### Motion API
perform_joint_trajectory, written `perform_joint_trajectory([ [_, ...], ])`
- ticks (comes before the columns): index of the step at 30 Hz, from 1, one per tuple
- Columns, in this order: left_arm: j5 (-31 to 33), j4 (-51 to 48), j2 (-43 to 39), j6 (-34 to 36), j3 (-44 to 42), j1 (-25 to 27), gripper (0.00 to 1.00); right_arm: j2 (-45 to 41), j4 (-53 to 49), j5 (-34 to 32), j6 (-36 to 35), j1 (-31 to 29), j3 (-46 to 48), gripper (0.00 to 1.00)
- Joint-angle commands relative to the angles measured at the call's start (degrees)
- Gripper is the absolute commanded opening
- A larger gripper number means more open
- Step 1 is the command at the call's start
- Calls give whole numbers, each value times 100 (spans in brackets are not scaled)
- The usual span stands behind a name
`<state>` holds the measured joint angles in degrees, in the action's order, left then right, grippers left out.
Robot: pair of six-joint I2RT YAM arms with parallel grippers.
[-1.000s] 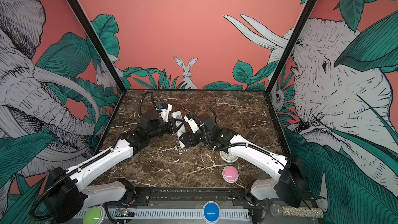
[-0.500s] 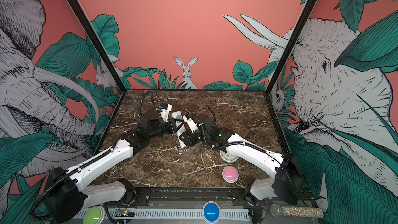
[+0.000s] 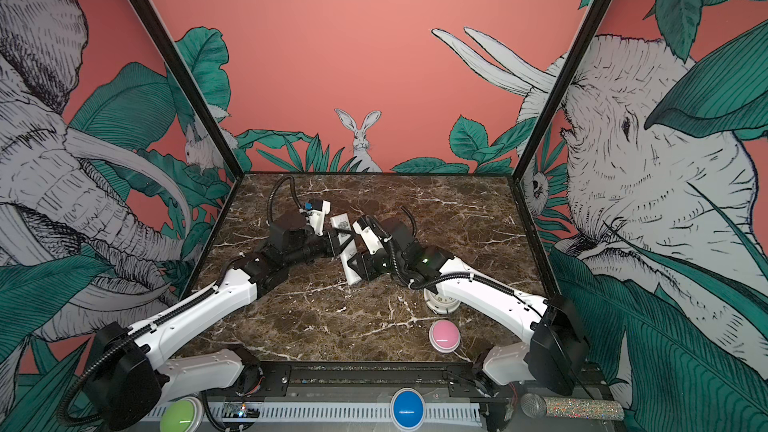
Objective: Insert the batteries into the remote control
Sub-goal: 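Slide the battery cover off the remote with the right gripper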
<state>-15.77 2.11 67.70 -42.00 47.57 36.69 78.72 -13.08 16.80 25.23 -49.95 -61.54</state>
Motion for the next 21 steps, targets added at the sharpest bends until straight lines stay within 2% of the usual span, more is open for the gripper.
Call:
perform_joint_trajectory([
  [1,-84,279,-74,-42,-11,2,0,-1,321,77,10,22,3,39],
  [21,-23,239,-88,-34,-41,5,0,-117,412,201,-84,36,63,31],
])
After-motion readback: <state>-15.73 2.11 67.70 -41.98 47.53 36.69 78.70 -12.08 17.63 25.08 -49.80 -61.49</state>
